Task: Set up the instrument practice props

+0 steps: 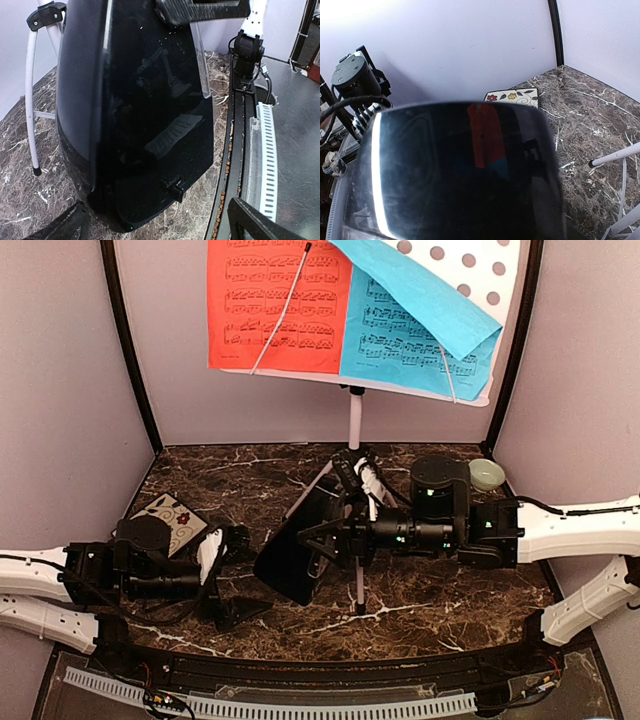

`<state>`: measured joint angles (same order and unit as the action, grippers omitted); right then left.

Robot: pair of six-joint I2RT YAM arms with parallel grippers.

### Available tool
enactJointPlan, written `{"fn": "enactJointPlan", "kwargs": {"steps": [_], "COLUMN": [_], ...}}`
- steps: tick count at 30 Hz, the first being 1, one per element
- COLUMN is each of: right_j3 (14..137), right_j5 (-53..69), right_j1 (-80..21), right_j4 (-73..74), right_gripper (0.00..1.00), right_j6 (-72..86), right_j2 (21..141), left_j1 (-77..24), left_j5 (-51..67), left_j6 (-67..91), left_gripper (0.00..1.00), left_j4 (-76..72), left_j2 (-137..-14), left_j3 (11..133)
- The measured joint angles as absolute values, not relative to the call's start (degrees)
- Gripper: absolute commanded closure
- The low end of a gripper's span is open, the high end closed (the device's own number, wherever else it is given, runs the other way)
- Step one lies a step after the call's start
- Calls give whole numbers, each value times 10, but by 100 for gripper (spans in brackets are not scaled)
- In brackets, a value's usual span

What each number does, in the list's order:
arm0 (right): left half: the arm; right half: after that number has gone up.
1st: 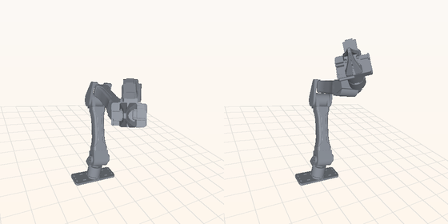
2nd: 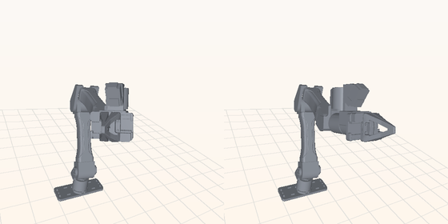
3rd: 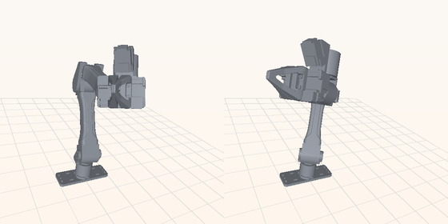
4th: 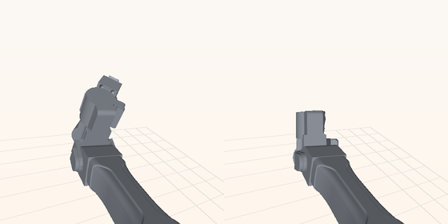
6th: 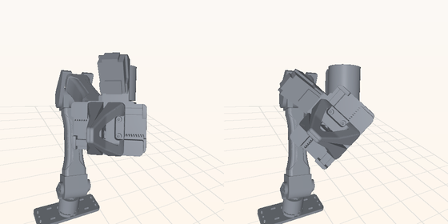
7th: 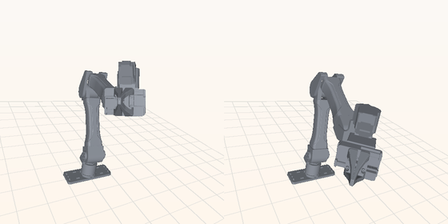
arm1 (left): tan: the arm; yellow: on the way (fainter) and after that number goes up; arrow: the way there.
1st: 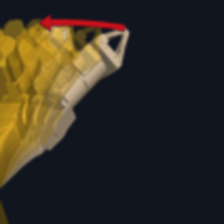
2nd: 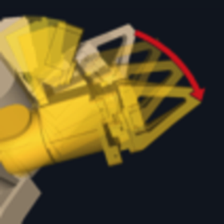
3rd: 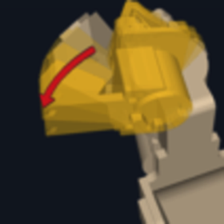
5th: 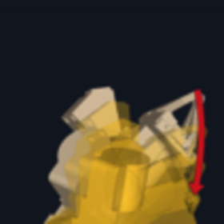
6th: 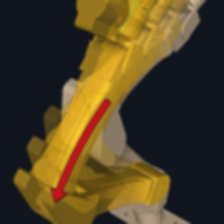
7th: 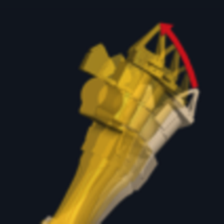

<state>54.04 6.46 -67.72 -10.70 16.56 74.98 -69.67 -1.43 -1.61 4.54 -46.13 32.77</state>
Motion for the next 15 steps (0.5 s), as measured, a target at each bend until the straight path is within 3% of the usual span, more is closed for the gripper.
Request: {"fn": "enactJointPlan", "kwargs": {"steps": [6,15], "right_j3": [540,540], "right_j5": [57,33], "right_j1": [-675,-675], "right_j4": [-108,-112], "right_gripper": [100,100], "right_j6": [181,202], "right_j2": [750,755], "left_j1": [-713,-713], "left_j5": [-82,-152], "left_j6": [-9,13], "left_gripper": [12,19], "left_j4": [41,40], "left_j2": [-493,-507], "left_j3": [339,348]}}
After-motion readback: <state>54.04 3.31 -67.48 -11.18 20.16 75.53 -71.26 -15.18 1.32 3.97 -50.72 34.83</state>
